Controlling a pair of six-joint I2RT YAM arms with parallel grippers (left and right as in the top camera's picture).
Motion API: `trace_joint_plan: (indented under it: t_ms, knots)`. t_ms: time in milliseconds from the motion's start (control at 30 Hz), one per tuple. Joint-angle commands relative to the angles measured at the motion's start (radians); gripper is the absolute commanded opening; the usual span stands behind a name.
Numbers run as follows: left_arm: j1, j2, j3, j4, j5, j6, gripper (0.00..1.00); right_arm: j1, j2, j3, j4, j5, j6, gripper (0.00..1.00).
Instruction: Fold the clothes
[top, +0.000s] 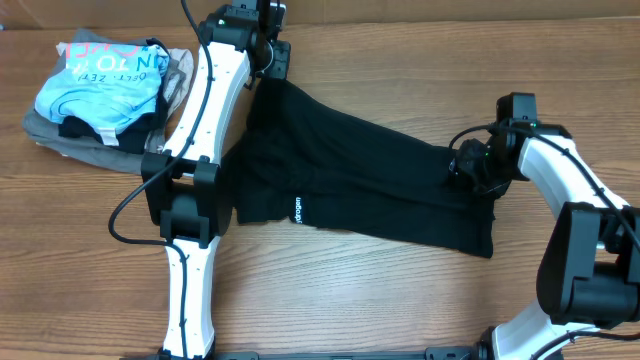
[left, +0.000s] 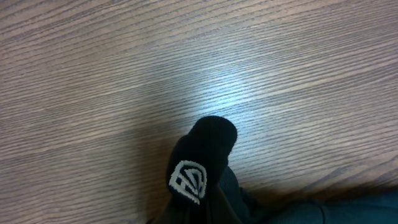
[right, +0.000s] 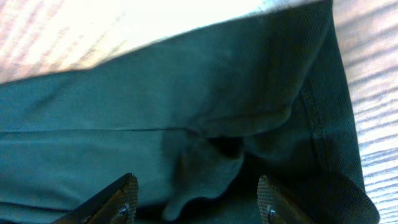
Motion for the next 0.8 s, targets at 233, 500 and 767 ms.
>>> trace_joint_plan:
  t_ms: [233,500,767]
  knots:
    - [-0.002,-0.008,0.005,0.005,-0.03,-0.013,0.04,-0.001,0.007,-0.117,0.215,0.021,0.067,0.4]
    - [0.001,-0.008,0.005,0.006,-0.031,-0.013,0.04,-0.009,0.008,-0.093,0.272,0.021,0.071,0.04]
    - [0.006,-0.008,0.005,0.008,-0.031,-0.013,0.04,-0.056,0.008,0.072,0.3,0.025,0.039,0.04]
